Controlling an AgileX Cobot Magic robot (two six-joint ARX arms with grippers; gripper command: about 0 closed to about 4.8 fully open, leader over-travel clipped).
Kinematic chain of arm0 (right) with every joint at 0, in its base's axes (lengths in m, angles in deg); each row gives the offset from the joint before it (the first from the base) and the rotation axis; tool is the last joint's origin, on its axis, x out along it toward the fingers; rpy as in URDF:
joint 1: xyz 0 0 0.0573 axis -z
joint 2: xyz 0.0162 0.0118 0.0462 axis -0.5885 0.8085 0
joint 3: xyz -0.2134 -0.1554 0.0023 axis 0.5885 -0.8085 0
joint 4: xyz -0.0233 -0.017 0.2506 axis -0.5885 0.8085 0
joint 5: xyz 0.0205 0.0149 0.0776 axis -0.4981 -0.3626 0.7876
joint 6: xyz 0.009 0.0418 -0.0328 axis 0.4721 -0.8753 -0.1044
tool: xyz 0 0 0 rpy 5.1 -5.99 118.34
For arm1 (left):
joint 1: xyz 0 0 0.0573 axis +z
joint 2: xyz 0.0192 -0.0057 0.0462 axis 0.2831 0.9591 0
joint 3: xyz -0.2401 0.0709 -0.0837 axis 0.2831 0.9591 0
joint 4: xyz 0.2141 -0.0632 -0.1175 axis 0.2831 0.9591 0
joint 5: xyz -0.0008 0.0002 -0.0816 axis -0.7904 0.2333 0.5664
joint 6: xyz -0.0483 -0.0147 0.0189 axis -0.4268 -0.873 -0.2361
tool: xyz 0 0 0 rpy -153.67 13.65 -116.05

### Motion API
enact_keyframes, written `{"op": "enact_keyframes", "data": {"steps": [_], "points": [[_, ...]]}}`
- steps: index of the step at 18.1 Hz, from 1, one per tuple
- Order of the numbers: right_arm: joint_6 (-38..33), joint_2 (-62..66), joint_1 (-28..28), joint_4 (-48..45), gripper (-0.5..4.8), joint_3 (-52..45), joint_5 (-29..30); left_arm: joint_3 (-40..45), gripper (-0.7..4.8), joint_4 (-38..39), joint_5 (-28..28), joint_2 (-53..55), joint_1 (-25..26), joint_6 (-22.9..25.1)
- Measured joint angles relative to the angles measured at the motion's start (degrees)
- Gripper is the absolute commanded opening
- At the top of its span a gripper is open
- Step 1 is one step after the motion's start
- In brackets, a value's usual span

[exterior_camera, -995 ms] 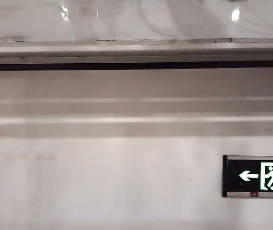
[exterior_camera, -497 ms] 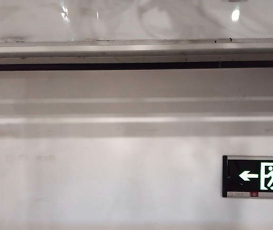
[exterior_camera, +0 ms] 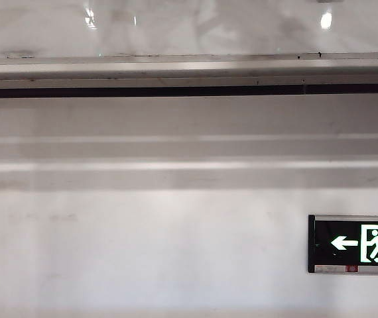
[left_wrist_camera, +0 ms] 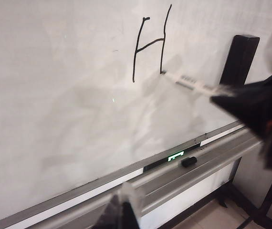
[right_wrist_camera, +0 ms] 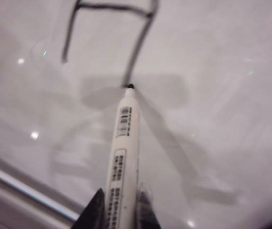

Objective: Take a marker from the whiteboard tray, write "Hi!" on the whiteboard, and then put the marker back vertically into the whiteboard tray.

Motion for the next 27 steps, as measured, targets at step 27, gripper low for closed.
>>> {"op": "enact_keyframes", "data": {"steps": [27], "points": [[-1.9,-2.8,1.3,-2.4,-0.05,0.1,2.9,0.0,-0.05,0.0,1.0,0.0,0.0,0.0]]}}
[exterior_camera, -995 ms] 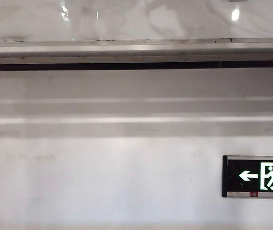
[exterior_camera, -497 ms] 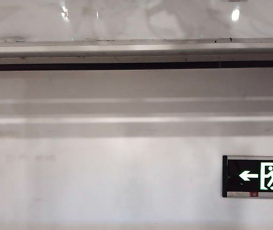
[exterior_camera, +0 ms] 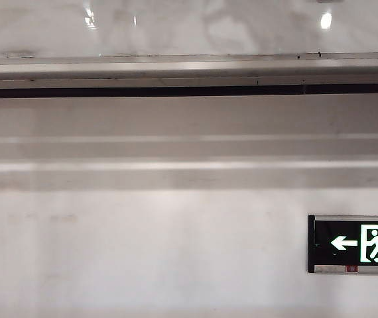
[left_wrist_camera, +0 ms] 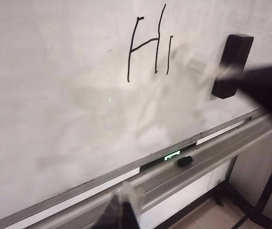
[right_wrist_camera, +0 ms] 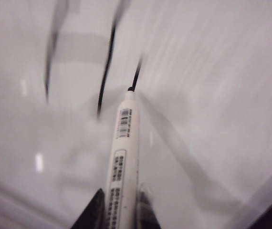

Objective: Take a marker from the whiteboard tray, write "Hi!" on the whiteboard, and then put the marker back vertically into the whiteboard tray.

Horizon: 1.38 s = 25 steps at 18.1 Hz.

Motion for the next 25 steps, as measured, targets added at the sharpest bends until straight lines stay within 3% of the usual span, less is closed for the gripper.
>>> {"op": "enact_keyframes", "data": {"steps": [3,10,19,25], "points": [[2.1,-0.7,0.1,-5.9,-0.05,0.3,0.7,0.0,-0.05,0.0,0.0,0.0,0.0,0.0],[3.8,1.1,0.4,-7.4,-0.05,0.1,1.7,0.0,-0.05,0.0,0.0,0.0,0.0,0.0],[3.9,1.9,0.4,-7.4,-0.05,0.0,-1.6,0.0,-0.05,0.0,0.0,0.0,0.0,0.0],[3.9,1.9,0.4,-7.4,-0.05,0.0,0.8,0.0,-0.05,0.0,0.0,0.0,0.0,0.0]]}}
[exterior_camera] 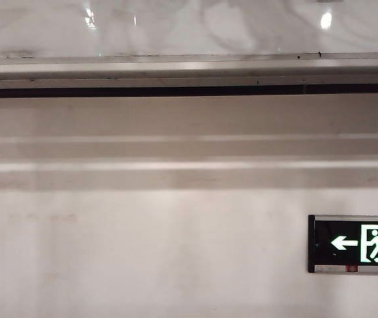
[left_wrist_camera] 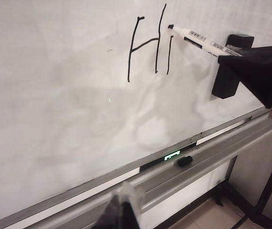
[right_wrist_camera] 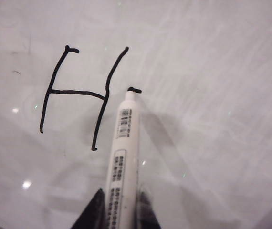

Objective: Take a marker from the whiteboard tray, write "Hi!" on the whiteboard, and then put the marker back vertically into the whiteboard tray.

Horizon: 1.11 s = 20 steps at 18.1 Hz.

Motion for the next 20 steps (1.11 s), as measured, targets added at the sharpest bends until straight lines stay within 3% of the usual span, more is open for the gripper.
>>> {"op": "enact_keyframes", "data": {"steps": [14,17,20], "points": [[0.8,-6.1,0.9,-2.2,-0.05,0.3,-2.7,0.0,-0.05,0.0,0.0,-0.2,0.0,0.0],[1.0,-5.4,4.4,-1.7,-0.05,0.2,-0.4,0.0,-0.05,0.0,0.2,-0.2,0.0,0.0],[1.5,-3.9,4.3,-0.9,-0.05,0.0,1.7,0.0,-0.05,0.3,1.2,-0.3,0.0,0.0]]}}
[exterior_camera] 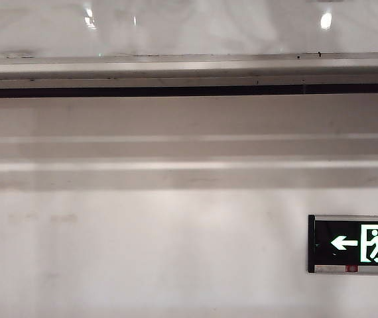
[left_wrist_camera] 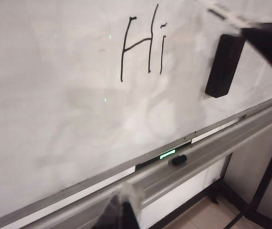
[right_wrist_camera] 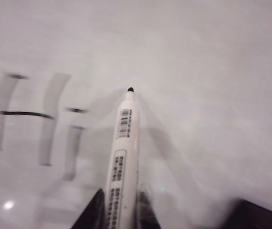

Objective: Take a marker from the whiteboard tray, write "Hi!" on the whiteboard, and then put the marker back vertically into the whiteboard tray.

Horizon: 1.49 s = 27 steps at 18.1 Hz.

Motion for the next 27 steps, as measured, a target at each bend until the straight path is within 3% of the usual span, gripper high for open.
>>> {"op": "enact_keyframes", "data": {"steps": [10,17,27], "points": [[0.3,1.6,0.1,0.3,-0.05,0.1,0.5,0.0,-0.05,0.1,0.2,0.0,0.0,0.0],[-2.5,1.6,-0.1,14.4,-0.05,0.1,-1.5,0.0,-0.05,0.1,0.2,-0.1,0.0,0.0],[-2.9,-1.9,-1.5,16.8,-0.05,0.2,-1.4,0.0,-0.05,0.2,0.2,-0.1,0.0,0.0]]}}
